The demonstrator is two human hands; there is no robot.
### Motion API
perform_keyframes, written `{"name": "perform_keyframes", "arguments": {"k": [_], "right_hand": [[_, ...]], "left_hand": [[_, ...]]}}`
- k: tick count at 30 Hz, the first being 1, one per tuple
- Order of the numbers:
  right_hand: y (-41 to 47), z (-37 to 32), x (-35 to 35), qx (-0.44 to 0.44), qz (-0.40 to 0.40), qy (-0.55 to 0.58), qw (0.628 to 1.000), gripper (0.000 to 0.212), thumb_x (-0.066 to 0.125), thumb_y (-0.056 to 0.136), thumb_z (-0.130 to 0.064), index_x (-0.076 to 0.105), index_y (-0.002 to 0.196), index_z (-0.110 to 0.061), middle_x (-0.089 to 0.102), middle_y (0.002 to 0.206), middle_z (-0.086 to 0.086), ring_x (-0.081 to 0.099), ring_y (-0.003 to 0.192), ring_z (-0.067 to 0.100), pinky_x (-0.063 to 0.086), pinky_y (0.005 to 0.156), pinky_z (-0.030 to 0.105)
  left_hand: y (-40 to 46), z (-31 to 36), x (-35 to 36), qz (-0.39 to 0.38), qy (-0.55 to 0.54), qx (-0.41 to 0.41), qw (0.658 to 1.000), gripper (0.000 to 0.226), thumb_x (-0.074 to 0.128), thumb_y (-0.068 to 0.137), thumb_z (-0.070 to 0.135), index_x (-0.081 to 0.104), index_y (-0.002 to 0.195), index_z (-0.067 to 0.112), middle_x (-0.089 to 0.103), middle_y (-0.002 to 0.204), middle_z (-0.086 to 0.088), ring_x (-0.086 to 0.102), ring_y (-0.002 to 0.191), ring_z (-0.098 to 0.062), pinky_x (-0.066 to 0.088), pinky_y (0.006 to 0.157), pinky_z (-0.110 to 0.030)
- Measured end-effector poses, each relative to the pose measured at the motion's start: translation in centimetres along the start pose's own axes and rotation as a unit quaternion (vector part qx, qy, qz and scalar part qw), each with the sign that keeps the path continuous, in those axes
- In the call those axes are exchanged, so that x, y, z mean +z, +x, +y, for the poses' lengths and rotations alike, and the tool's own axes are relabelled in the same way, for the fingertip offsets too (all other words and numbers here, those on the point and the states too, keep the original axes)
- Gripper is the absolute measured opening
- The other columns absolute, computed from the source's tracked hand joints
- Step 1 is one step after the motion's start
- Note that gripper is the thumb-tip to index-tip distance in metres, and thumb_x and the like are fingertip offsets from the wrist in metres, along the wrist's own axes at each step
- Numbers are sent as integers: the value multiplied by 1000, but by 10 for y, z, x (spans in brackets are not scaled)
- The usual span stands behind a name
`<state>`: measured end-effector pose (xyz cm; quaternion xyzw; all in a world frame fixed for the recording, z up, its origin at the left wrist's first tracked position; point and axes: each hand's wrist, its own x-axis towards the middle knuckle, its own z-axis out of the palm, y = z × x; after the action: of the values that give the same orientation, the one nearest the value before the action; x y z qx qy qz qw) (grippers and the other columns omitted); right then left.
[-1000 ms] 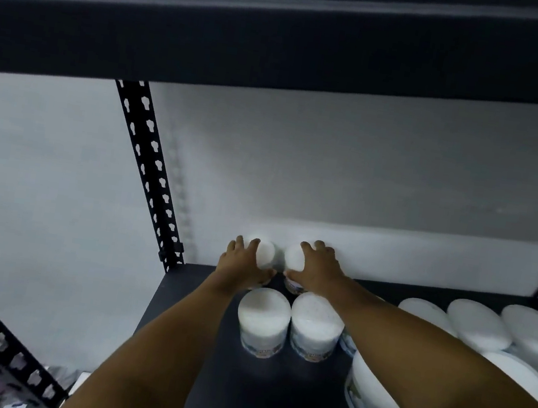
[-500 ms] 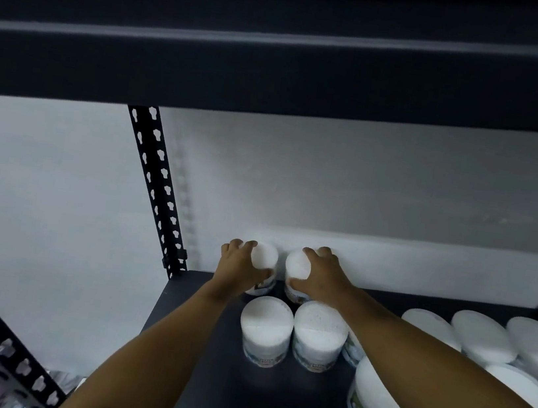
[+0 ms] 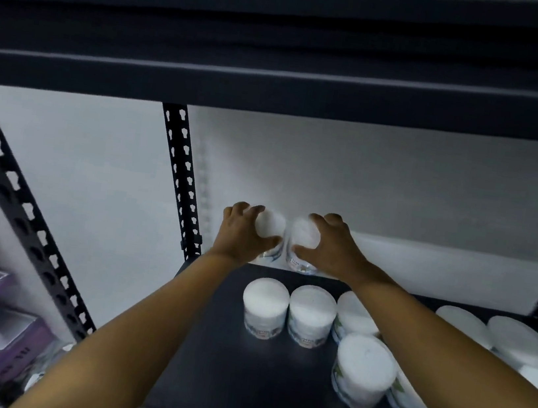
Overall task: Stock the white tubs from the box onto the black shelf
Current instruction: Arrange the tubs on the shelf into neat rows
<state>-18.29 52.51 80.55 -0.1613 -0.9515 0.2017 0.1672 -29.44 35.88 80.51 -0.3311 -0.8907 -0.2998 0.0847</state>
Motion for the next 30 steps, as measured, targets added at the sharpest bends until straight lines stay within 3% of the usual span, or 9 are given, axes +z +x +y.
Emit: {"name": "perform_keyframes", "arguments": {"k": [7, 16, 20, 25, 30], "right_hand": [[-55, -24, -28, 17, -39, 31, 999, 82, 70, 73, -49, 32, 141, -26, 33, 139, 4, 34, 129, 24, 36, 105, 34], [-127, -39, -22, -20, -44, 62, 997, 72, 75, 70, -40, 44, 134, -24, 42, 129, 8, 40, 120, 27, 37, 98, 34], [-145, -40, -14, -12, -64, 73, 995, 76, 74, 71, -42, 40, 137, -26, 36, 135, 5, 37, 125, 24, 35, 105, 36], [-160, -39, 0, -27, -89, 65, 994, 76, 74, 71, -47, 41, 136, -25, 36, 136, 4, 37, 124, 22, 32, 103, 31], [-165, -33, 16, -14, -118, 49, 992, 81, 73, 70, -51, 38, 139, -24, 33, 142, 3, 32, 130, 22, 30, 110, 38]], "left_hand": [[-57, 27, -28, 4, -9, -36, 999, 75, 71, 75, 48, 42, 139, 22, 36, 141, -7, 26, 130, -27, 29, 106, -32], [-135, 35, -39, 1, -38, -43, 998, 72, 73, 75, 39, 46, 137, 17, 40, 136, -11, 28, 127, -27, 28, 105, -33], [-157, 29, -39, -7, -41, -51, 998, 73, 72, 75, 42, 45, 138, 17, 37, 138, -11, 25, 130, -26, 26, 109, -35], [-175, 18, -33, -7, -29, -52, 998, 73, 74, 74, 42, 47, 136, 14, 41, 134, -10, 30, 125, -27, 25, 102, -28], [-185, 3, -18, -38, -44, -66, 996, 74, 73, 75, 44, 44, 137, 17, 37, 137, -9, 25, 128, -25, 24, 104, -27]]}}
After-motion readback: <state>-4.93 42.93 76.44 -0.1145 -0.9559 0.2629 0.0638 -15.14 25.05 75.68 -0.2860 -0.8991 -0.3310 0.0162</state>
